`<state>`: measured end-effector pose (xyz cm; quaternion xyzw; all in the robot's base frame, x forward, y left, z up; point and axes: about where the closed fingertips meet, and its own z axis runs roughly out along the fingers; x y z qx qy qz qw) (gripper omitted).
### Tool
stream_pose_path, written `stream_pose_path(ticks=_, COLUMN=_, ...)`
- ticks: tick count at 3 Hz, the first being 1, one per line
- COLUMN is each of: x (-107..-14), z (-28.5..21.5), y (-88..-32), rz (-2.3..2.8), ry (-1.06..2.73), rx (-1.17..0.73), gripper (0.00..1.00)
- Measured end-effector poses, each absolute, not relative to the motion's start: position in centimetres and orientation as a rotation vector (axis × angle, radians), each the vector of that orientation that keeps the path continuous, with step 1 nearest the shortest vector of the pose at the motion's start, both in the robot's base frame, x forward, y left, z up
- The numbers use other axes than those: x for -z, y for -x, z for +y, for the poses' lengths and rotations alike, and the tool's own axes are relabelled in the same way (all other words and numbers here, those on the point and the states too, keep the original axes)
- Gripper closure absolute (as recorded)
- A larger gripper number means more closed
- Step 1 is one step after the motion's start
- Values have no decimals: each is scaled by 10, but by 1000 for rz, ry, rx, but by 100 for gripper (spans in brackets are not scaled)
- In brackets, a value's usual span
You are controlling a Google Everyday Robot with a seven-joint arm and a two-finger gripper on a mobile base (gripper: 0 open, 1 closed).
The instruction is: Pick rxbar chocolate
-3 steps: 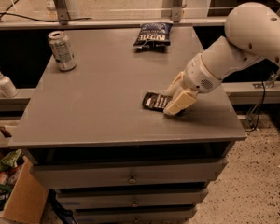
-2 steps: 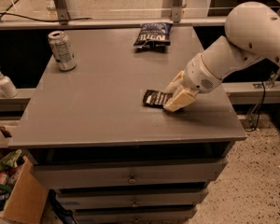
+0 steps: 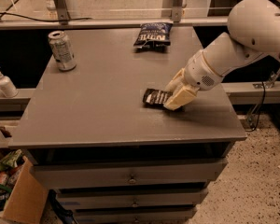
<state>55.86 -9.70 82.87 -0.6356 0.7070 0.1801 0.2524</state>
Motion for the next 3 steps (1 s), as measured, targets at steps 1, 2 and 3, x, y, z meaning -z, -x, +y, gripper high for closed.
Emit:
stream_pose_path(ticks=1, x=-853, z=-93, y=-559, rz=1864, ry=1675, rx=-543, gripper=100)
stream_pose_path(ticks=2, x=-884, z=-85, y=-556, rz=1760, ry=1613, rx=-632, gripper=100)
stream_pose_path(ticks=3, x=-883, z=-85, y=-556, rz=1762, ry=1615, rx=-630, gripper=100)
